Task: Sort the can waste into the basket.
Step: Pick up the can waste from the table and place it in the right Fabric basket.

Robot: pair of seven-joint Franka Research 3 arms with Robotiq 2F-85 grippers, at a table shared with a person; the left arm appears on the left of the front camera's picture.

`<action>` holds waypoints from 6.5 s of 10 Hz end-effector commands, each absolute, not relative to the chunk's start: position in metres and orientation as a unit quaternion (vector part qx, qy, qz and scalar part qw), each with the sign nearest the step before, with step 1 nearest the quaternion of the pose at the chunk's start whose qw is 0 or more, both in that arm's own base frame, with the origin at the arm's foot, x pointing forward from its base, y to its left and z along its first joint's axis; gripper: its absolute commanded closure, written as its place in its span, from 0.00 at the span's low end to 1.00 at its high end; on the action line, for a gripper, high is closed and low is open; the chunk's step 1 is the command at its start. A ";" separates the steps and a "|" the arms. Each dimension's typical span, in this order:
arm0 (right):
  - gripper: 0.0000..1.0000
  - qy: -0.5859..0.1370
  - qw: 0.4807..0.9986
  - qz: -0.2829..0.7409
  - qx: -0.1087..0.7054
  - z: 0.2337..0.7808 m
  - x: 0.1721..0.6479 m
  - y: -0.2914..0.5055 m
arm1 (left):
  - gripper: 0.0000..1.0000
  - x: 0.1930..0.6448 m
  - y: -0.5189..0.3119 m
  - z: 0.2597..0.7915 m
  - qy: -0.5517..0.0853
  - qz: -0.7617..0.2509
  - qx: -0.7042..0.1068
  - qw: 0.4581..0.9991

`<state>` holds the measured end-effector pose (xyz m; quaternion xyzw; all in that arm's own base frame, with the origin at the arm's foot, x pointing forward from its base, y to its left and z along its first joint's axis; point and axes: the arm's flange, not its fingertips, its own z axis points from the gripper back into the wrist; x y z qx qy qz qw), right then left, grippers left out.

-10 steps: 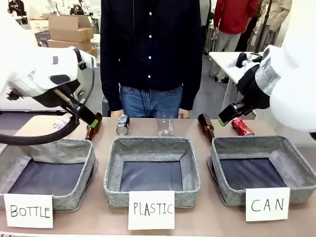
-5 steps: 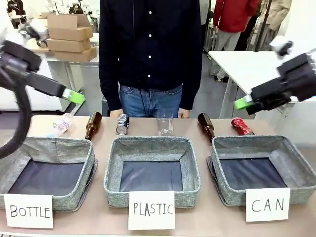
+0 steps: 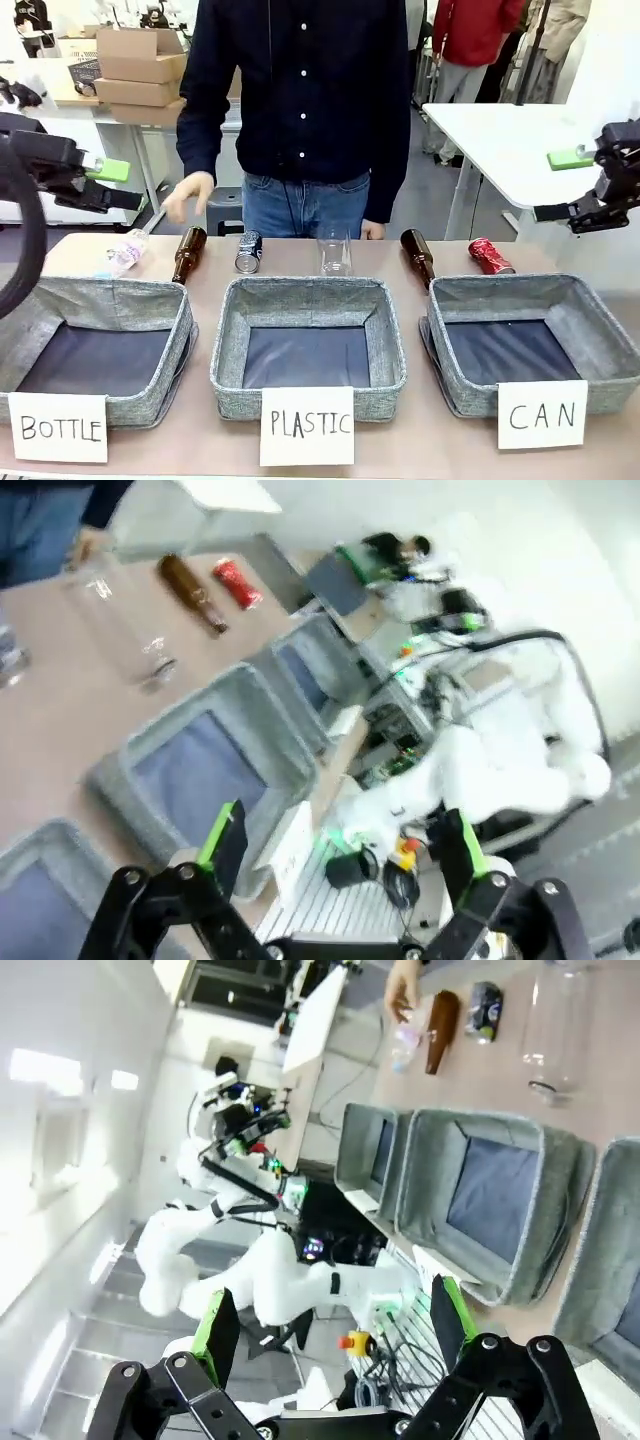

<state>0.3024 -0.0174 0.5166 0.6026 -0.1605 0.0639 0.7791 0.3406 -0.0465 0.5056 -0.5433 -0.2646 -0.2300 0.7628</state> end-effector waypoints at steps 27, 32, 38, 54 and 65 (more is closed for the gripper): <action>0.00 -0.112 0.990 -0.081 0.005 0.325 0.665 -0.002 | 0.00 0.331 -0.047 0.516 -0.268 -0.266 -0.564 0.734; 0.00 -0.096 0.992 -0.079 0.008 0.312 0.664 -0.004 | 0.00 0.331 -0.047 0.516 -0.268 -0.266 -0.564 0.734; 1.00 -0.110 0.990 -0.085 0.004 0.318 0.659 -0.003 | 0.00 0.331 -0.047 0.516 -0.268 -0.266 -0.564 0.734; 1.00 -0.053 0.899 0.297 0.317 0.448 0.431 -0.031 | 0.00 0.331 -0.047 0.516 -0.268 -0.266 -0.564 0.734; 0.00 -0.060 0.888 0.298 0.345 0.443 0.434 -0.037 | 0.00 0.331 -0.047 0.516 -0.268 -0.266 -0.564 0.734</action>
